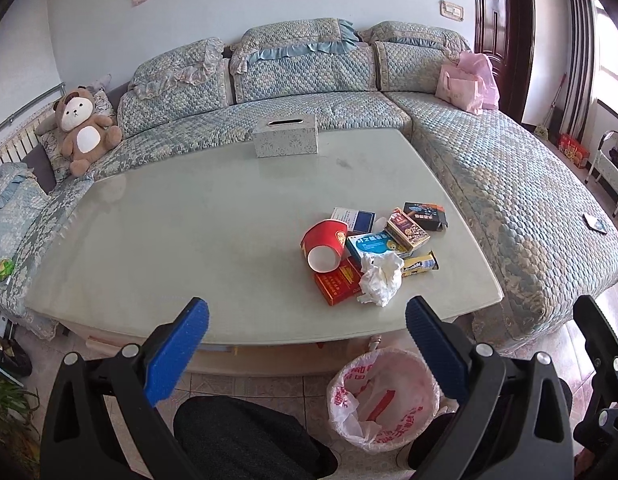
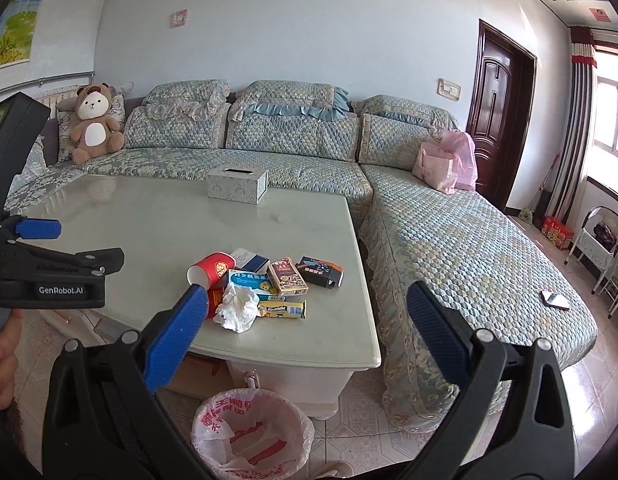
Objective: Collect trash
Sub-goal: 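Grasp the red paper cup with the left tool while the right tool grasps the crumpled tissue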
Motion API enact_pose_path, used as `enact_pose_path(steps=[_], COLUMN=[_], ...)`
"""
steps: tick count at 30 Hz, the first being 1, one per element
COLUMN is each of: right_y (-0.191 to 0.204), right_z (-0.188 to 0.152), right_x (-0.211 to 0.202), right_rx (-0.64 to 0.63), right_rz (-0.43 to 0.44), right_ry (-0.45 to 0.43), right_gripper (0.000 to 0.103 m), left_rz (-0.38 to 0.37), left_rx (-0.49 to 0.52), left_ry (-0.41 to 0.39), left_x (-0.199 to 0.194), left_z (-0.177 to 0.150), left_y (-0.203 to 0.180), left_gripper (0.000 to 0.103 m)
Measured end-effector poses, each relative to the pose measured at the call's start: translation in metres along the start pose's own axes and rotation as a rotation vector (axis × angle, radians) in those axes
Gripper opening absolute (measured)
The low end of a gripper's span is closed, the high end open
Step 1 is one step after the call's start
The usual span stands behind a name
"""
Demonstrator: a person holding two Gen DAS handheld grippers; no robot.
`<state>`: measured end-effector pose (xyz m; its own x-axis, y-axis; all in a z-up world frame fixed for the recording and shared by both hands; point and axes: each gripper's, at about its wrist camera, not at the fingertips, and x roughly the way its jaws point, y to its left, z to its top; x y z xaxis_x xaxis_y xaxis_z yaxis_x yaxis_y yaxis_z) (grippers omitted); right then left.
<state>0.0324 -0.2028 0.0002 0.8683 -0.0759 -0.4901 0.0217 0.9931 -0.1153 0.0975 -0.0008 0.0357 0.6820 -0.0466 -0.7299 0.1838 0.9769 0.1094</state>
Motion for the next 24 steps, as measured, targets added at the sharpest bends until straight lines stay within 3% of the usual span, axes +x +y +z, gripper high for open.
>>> enact_pose_path(steps=[3, 7, 12, 24], right_y=[-0.008, -0.022, -0.033, -0.016], right_z=[0.017, 0.035, 0.049, 0.046], right_x=[0.019, 0.047, 0.075, 0.147], right_rx=[-0.041, -0.054, -0.050, -0.106], right_rz=[0.070, 0.146, 0.214, 0.352], right_ry=[0.043, 0.123, 0.184, 0.342], right_gripper=[0.097, 0.097, 0.097, 0.097], left_rz=[-0.002, -0.069, -0.095, -0.118], left_rx=[0.035, 0.052, 0.102, 0.117], left_ry=[0.039, 0.145, 0.261, 0.420], left_x=[0.015, 0.044, 0.085, 0.164], left_z=[0.020, 0.043, 0.055, 0.080], left_y=[0.004, 0.008, 0.004, 0.000], left_gripper=[0.097, 0.097, 0.097, 0.097])
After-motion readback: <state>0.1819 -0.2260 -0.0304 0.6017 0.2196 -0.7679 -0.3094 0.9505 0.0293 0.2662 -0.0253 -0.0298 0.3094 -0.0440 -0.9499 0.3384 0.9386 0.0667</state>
